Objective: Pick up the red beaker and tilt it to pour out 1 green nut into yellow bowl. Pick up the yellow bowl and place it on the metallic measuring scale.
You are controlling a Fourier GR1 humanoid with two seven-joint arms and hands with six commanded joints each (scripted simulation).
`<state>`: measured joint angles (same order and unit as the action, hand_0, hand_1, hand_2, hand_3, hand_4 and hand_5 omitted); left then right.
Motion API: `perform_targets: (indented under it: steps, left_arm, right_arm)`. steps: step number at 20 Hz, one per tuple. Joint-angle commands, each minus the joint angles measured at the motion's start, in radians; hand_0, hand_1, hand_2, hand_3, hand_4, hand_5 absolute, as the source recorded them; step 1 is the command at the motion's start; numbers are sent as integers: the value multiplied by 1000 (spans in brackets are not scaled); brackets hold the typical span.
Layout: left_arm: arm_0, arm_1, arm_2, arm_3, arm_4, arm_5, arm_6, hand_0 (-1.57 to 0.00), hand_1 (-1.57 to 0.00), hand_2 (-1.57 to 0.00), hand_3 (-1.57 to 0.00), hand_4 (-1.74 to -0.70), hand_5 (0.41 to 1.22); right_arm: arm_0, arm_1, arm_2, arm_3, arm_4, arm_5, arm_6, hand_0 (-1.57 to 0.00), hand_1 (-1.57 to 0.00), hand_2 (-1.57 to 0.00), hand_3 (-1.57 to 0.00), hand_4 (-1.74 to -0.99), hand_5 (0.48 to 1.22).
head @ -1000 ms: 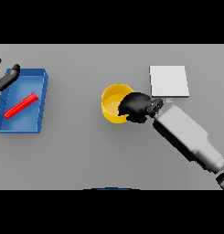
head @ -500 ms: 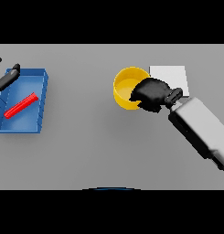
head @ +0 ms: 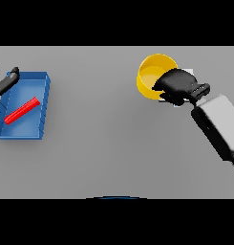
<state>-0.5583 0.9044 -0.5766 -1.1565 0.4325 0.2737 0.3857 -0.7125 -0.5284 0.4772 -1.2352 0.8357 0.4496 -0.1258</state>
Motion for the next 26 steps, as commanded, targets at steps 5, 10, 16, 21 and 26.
perform_targets:
  steps: [5,10,16,21,26]
  left_arm:
    - [6,14,7,-13,8,-4,6,1,1,1,1,-737,738]
    - [2,9,-1,-11,3,-4,19,1,1,1,1,-720,720]
    - [14,14,-2,-15,2,-3,15,1,1,1,1,-725,710]
    - [6,18,-5,-19,-1,-7,22,1,1,1,1,-727,712]
    - [-1,-5,-4,9,1,-11,15,1,1,1,1,-732,723]
  right_arm:
    - [-25,-16,-27,155,25,-95,-41,-1570,-1571,-1549,-1147,-1741,1221]
    - [-66,3,-58,313,45,-158,-55,-1571,-1571,-1487,-1195,-1741,1221]
    - [-91,29,-95,461,43,-186,-86,-1571,-1571,-1418,-1349,-1741,1221]
    - [-103,59,-116,512,41,-160,-71,-1417,-1571,-1363,-1487,-1741,1221]
    - [-100,59,-141,530,35,-143,-94,-902,-1150,-1186,-937,-1660,1143]
